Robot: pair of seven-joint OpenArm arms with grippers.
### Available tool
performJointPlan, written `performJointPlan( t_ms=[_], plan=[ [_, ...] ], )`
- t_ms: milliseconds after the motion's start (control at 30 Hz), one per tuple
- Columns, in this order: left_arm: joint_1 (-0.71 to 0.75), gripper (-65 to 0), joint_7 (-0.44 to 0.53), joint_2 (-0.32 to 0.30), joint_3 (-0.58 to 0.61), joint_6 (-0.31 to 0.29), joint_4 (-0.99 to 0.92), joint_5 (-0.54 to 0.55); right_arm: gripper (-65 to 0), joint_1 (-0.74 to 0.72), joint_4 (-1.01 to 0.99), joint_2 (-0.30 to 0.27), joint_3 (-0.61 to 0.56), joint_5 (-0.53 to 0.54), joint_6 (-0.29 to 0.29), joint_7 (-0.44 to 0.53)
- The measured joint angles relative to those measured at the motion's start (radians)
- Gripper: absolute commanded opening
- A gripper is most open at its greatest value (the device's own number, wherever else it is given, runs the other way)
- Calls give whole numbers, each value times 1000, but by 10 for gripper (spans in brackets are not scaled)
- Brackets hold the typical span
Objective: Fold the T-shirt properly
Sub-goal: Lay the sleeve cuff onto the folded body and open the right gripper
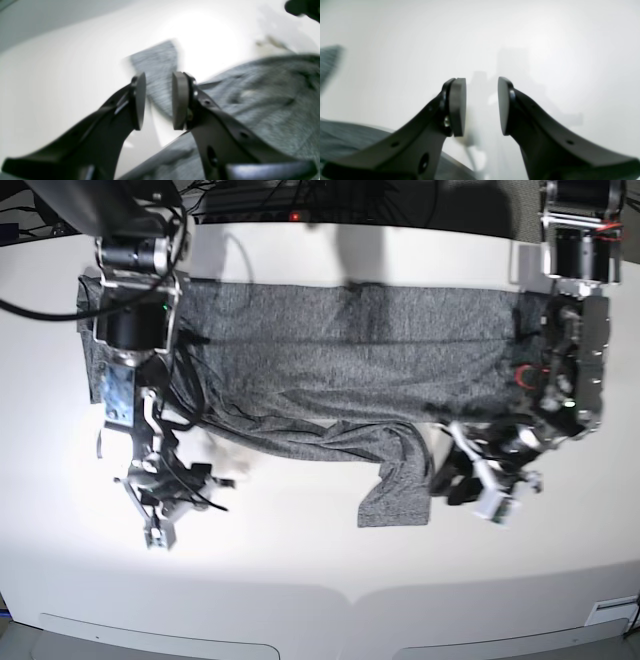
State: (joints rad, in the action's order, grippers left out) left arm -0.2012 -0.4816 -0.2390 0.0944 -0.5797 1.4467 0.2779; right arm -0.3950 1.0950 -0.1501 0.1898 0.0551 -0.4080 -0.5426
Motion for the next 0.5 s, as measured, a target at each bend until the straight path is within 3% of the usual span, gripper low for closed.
performJointPlan(
  t_ms=[67,200,333,500],
  plan=[
    [-31,-474,8,31,77,28,0,-75,-434,44,29,-35,0,0,0,0],
    [-90,-474,0,95,179,151,0,-182,-434,127,93,-91,-1,30,0,-3],
    [-124,-474,-11,137,235,159,-16,-182,-434,196,162,-134,23,85,0,-21],
    [-218,-473,79,184,245,165,-283,-289,-434,263,270,-140,180,160,0,-43]
  ],
)
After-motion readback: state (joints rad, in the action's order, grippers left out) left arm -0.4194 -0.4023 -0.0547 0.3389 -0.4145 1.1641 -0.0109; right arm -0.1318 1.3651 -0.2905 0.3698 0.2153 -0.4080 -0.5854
